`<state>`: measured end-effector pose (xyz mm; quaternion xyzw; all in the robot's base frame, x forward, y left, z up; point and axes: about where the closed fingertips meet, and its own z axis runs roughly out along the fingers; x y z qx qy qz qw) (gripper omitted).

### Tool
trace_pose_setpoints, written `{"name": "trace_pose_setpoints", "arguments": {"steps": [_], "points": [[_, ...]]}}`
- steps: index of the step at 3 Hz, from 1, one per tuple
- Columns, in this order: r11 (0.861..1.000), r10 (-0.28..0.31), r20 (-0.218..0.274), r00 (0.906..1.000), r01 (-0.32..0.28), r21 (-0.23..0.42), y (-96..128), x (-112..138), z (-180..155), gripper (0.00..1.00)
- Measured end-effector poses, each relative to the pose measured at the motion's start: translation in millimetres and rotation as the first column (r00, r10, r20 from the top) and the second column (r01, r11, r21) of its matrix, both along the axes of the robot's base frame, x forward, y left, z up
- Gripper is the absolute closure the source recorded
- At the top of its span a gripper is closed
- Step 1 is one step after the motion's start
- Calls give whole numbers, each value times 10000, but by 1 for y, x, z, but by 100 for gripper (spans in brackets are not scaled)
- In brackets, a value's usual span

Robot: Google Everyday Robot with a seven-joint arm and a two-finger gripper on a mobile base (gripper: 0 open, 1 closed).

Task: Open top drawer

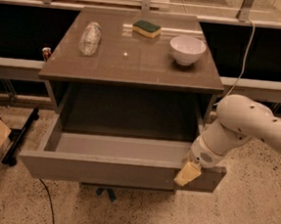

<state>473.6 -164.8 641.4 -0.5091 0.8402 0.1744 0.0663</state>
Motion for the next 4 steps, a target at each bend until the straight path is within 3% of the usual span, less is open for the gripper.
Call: {"name": "trace_pose_setpoints", "arguments": {"steps": [1, 4], "points": [[10000, 1, -2, 10000, -1, 0, 0, 0, 0, 0], [9988, 470, -166, 9988, -471, -106, 3, -5, 4, 0]]}}
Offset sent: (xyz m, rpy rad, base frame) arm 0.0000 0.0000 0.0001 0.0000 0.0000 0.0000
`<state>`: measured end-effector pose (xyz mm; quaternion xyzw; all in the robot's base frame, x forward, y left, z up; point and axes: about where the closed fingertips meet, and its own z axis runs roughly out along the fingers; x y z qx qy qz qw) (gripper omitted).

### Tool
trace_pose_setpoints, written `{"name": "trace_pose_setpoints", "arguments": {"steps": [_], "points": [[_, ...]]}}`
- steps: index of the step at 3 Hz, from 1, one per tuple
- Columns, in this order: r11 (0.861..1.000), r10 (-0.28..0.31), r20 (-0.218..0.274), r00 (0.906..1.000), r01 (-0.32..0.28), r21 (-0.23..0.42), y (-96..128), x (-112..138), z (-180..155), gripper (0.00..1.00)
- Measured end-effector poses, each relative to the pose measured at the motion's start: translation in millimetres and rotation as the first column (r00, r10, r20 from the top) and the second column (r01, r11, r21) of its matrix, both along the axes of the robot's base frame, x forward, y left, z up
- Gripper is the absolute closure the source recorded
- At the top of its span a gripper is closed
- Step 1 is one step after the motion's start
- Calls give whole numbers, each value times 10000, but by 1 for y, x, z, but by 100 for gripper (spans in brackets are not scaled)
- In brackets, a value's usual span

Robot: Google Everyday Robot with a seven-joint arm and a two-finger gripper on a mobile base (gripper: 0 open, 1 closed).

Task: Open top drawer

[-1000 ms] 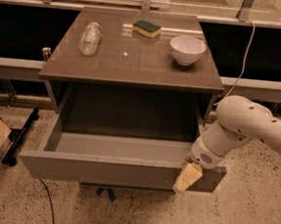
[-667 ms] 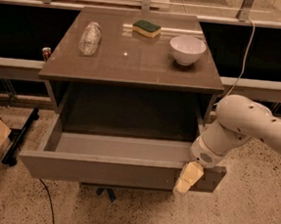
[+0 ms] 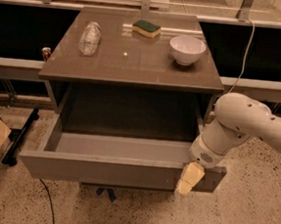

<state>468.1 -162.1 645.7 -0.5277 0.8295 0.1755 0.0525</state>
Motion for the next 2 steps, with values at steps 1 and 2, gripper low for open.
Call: {"name": "trace_pose_setpoints", "arguments": {"steps": [1, 2], "points": [[9994, -323, -446, 9985, 327, 90, -13, -28, 4, 0], [9987, -505, -650, 9966, 511, 77, -18, -42, 8, 0]]}}
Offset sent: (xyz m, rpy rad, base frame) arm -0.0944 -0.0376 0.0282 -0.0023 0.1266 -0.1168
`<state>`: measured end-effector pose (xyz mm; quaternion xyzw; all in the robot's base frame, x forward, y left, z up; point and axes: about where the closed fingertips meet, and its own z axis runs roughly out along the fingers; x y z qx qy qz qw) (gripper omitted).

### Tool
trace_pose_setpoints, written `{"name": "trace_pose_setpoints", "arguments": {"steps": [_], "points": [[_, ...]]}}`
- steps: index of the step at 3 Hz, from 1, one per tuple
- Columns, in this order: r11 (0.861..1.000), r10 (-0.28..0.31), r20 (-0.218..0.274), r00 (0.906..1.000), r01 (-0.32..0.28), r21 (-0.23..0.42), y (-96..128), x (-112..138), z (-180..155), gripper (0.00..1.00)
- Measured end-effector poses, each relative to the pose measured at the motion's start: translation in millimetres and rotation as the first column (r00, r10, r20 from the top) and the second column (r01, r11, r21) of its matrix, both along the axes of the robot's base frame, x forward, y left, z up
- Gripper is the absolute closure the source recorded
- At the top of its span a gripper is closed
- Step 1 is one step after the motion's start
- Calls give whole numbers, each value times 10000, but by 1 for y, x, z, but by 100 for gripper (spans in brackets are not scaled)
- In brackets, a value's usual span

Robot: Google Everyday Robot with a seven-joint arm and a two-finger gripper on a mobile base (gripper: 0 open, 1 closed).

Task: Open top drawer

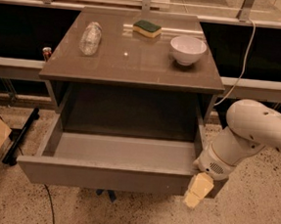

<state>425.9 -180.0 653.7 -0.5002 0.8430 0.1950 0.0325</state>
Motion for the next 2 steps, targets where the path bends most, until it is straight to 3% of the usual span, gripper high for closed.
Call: {"name": "trace_pose_setpoints", "arguments": {"steps": [2], "points": [[10000, -60, -29, 10000, 60, -20, -1, -2, 3, 0]]}}
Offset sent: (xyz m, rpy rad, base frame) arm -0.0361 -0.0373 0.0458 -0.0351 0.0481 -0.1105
